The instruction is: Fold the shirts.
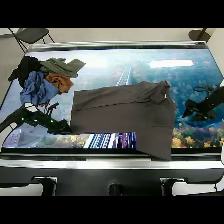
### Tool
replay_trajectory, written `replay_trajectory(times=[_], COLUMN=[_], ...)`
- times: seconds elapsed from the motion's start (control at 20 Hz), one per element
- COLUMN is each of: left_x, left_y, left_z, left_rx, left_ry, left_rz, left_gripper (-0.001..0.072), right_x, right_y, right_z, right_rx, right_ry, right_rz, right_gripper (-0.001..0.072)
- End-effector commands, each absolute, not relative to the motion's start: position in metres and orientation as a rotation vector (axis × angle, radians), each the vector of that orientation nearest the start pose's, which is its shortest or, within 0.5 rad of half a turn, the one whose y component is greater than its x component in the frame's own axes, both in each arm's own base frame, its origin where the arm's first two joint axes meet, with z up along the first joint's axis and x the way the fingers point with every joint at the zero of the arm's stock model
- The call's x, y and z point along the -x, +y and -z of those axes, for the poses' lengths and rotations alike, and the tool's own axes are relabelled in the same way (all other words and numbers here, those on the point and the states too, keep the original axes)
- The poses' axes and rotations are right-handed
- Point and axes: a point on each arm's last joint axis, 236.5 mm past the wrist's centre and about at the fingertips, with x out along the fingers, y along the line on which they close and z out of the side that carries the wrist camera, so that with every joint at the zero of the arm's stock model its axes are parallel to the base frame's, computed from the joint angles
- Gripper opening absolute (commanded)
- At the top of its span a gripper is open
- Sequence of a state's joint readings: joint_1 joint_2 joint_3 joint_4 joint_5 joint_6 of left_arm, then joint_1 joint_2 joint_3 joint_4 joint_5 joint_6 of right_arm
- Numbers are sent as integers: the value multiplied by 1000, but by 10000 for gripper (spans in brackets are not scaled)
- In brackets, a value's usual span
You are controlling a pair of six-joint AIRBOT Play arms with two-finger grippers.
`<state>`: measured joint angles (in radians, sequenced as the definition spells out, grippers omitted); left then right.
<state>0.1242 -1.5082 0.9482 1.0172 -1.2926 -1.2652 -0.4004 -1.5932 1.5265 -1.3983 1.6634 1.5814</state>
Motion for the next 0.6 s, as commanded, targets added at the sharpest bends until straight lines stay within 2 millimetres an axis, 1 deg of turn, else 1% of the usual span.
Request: replay_trajectory(times=[0.0, 0.1, 0.2, 0.35, 0.45, 0.5, 0.55], left_x=[-301, -304, -305, -304, -305, -305, -305], left_y=[-90, -90, -90, -90, -90, -90, -90], left_z=[108, 109, 109, 109, 108, 108, 107], left_rx=[466, 463, 462, 462, 461, 460, 457], left_ry=[1677, 1665, 1662, 1662, 1660, 1659, 1658], left_rz=[381, 374, 373, 373, 374, 375, 378], left_gripper=[359, 171, 38, 37, 37, 37, 37], right_x=[-346, -336, -331, -331, -333, -336, -338], right_y=[-103, -99, -94, -69, -70, -71, -72], right_z=[8, 21, 38, 60, 72, 75, 78], right_rx=[-482, -486, -500, -561, -561, -559, -551], right_ry=[1665, 1703, 1713, 1698, 1674, 1660, 1653], right_rz=[161, 149, 142, 40, 48, 53, 47], right_gripper=[496, 505, 496, 496, 494, 467, 465])
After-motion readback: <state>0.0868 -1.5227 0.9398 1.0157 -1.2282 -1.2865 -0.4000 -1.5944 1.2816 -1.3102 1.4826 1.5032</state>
